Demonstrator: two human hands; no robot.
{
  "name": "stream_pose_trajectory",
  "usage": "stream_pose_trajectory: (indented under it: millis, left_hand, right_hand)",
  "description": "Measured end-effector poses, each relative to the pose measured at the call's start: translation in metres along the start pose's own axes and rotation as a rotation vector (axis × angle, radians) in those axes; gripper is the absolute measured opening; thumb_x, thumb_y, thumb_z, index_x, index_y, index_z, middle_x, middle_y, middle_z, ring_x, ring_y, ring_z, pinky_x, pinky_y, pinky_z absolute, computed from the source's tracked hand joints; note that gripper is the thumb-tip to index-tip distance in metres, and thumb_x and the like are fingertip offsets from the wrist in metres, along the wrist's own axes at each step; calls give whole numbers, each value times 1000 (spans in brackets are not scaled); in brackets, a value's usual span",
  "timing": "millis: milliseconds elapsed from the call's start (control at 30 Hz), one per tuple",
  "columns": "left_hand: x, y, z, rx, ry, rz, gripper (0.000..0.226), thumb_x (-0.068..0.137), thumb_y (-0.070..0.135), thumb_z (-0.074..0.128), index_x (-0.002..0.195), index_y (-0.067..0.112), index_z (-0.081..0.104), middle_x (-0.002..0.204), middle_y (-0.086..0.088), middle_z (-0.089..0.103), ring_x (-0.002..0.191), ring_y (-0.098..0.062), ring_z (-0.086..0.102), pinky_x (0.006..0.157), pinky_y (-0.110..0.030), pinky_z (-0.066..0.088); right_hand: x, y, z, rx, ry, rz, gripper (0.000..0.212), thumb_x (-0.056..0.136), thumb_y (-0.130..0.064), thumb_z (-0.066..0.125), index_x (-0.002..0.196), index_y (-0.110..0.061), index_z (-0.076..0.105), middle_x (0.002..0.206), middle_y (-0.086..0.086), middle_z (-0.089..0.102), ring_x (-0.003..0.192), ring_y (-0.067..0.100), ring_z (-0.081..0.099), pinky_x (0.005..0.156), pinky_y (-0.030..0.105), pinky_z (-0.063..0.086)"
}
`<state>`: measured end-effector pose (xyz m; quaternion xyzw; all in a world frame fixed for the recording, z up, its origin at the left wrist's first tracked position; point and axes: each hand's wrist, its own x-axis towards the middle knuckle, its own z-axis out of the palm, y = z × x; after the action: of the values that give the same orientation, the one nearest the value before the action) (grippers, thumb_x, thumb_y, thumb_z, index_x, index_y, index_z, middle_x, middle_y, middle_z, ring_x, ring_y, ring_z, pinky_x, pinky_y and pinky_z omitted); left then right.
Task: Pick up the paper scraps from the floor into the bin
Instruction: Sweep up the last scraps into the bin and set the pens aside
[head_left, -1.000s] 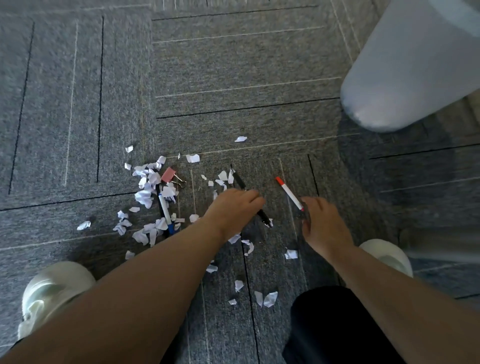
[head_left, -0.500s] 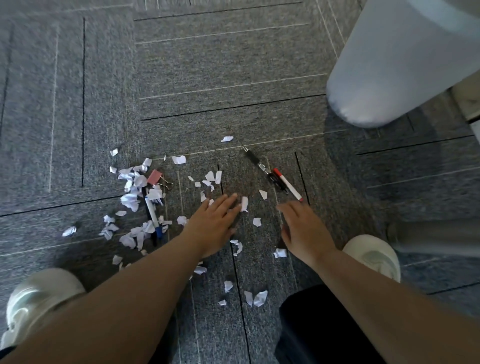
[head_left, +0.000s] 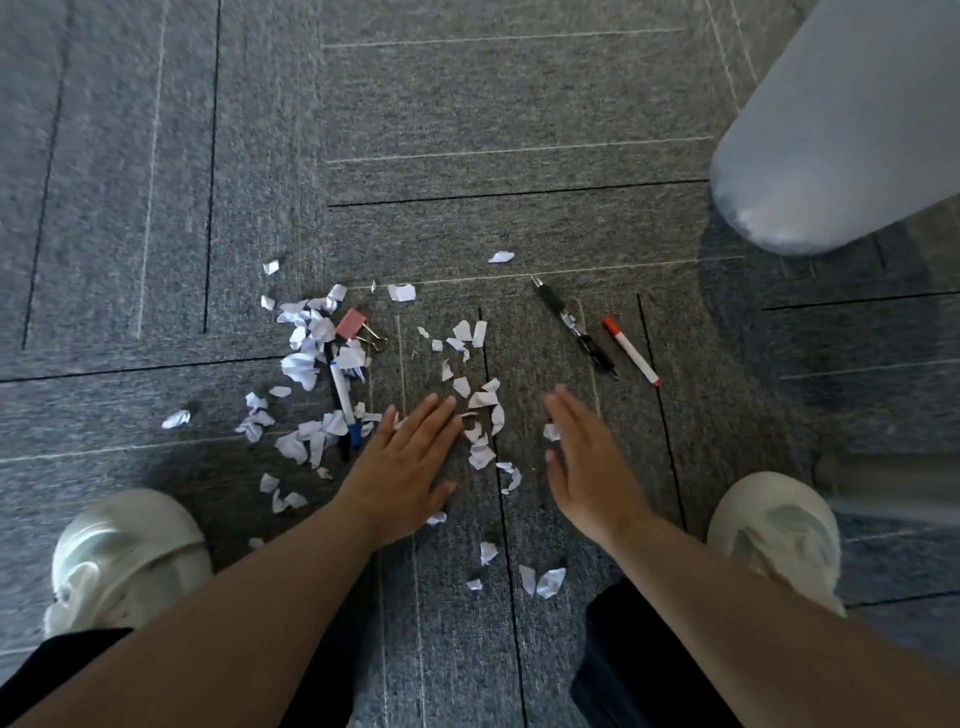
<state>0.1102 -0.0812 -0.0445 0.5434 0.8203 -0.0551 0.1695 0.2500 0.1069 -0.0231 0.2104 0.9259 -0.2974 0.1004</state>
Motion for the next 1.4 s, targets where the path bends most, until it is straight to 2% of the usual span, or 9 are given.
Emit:
stream_pose_trajectory:
  millis: [100,267,433,500,633,867,1067,1300,1400]
  left_hand:
    - [-17,-3,18,-28,32,22,87,78,67,31,143,12,18,156,-5,2,143,-23,-4,110,-51,4]
    - [-45,7,43,-37,-7,23,111,67,87,22,147,14,4,155,-7,-11,142,-28,3,110,-50,2]
    - [-45,-4,48,-55,30,-16,79,87,66,13,143,10,18,156,-6,2,142,-18,-10,109,-43,8]
    - [-46,-9,45,-75,62,-60,68,90,55,21,141,10,21,152,-4,13,142,-15,-12,111,-40,8]
    - [-70,-16,56,-43,135,47,78,83,55,33,146,16,11,156,2,-14,143,-16,-9,112,-41,1]
    - [-83,-4,72,41,195,31,80,86,69,7,146,16,10,154,0,-18,143,-19,-12,111,-47,0]
    - [-68,-12,61,12,240,-99,69,92,58,10,147,17,-1,154,2,-18,143,-17,-10,112,-48,0]
    - [-106,-27,73,39,210,-50,77,87,67,7,147,19,0,155,1,-16,143,-18,-8,111,-50,0]
    - [-101,-29,76,29,181,-80,76,89,65,3,146,15,13,154,1,-19,143,-17,-12,109,-50,8]
  right_hand:
    - [-19,27,2,-93,74,170,72,92,-48,33,147,-9,7,155,4,-1,142,19,-1,116,41,9]
    - [-42,16,30,-212,-190,112,102,69,-83,-1,139,-15,-29,147,2,-36,134,16,-33,113,36,-7]
    - [-23,-17,38,-74,-245,-196,89,75,-78,13,137,-31,-32,146,-13,-35,139,12,-21,111,33,18]
    - [-23,-12,32,-129,-232,-276,96,75,-79,22,140,-26,-25,149,-9,-28,140,16,-17,112,37,17]
    - [-41,32,22,-511,-389,-423,128,56,-87,41,147,-12,-9,153,12,-18,141,27,-12,115,47,-1]
    - [-21,19,44,-580,-307,-484,120,57,-91,22,146,-18,-13,151,9,-26,140,24,-13,111,51,-10]
    - [19,-5,33,-503,-43,-154,94,75,-80,12,143,-22,-18,151,9,-16,139,28,-11,108,51,-4]
    - [-22,30,35,-574,-281,-534,108,67,-89,16,147,-20,-7,154,11,-10,140,28,-3,111,50,-3]
    - [-14,23,45,-584,-216,-460,101,71,-86,10,147,-20,-4,155,12,-9,138,29,2,110,58,9]
